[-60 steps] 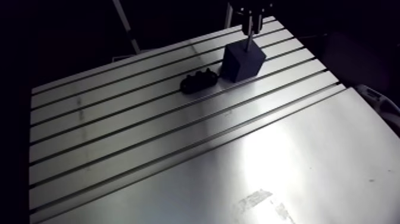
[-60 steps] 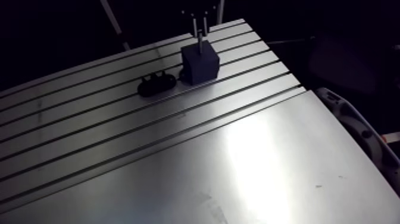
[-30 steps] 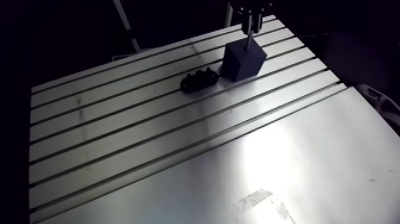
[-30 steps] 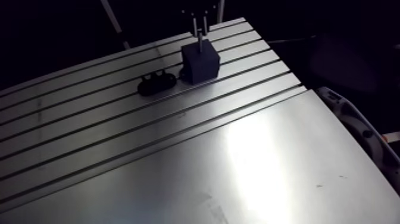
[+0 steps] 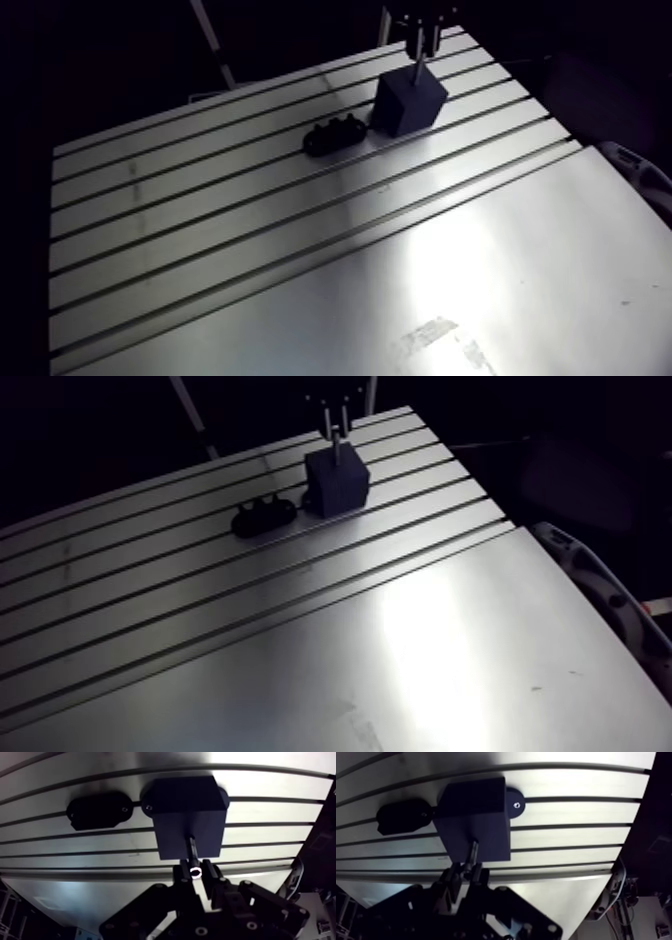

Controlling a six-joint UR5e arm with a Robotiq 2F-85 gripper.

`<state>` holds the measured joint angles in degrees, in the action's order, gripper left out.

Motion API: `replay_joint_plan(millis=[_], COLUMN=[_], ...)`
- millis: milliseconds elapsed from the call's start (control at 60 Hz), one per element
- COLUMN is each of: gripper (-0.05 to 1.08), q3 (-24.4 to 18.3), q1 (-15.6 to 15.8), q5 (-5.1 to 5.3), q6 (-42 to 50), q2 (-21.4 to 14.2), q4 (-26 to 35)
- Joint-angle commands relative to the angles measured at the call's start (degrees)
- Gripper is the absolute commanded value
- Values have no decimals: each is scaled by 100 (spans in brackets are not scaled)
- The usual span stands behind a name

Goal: Pick up the M10 bolt and insert it into the hole until fully seated.

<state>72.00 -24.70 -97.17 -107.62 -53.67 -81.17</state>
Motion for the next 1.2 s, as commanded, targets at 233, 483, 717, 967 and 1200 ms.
replay_joint_plan(millis=[233, 483, 717, 967, 1200], gripper=[108, 108, 108, 108, 108], q3=[11, 2, -7, -7, 37], q1=[0, -9, -9, -9, 8], q5=[-9, -9, -9, -9, -9], q6=[-10, -18, -11, -11, -19], q2=[2, 2, 2, -7, -16], q4=[0, -16, -35, -35, -35])
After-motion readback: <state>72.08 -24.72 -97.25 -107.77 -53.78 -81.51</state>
